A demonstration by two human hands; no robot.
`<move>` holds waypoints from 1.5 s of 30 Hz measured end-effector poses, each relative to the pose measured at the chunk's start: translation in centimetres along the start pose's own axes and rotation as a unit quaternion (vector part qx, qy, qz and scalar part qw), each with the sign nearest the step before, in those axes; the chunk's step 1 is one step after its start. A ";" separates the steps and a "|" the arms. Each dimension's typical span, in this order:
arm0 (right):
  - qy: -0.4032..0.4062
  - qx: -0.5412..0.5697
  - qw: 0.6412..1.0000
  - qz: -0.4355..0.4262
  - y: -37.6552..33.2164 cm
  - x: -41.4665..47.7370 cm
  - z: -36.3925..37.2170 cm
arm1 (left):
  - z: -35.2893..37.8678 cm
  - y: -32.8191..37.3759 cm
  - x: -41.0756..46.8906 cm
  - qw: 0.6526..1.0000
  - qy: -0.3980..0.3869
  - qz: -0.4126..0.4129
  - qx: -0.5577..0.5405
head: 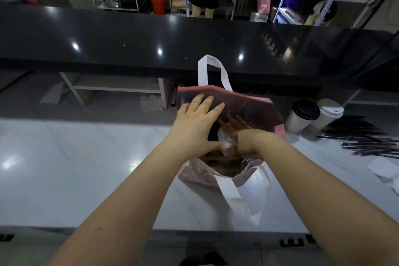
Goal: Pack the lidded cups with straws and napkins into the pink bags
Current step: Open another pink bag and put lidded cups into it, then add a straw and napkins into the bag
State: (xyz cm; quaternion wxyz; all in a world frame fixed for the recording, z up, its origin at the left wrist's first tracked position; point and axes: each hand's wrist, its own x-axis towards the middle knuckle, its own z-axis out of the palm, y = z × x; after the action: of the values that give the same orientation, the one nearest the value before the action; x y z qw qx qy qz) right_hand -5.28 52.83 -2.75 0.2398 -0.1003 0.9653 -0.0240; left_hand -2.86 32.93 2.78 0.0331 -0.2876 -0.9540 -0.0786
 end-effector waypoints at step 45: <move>0.285 0.241 0.897 0.236 31.4 -36.7 18.4 | 16.9 46.4 4.7 0.988 -0.093 0.077 -0.101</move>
State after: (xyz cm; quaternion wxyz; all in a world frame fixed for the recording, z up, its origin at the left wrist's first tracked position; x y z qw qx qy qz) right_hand 29.36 91.11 -5.18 -0.0303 0.2027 0.9523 -0.2261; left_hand 18.60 76.47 -7.33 -0.0794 -0.3681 -0.9151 -0.1443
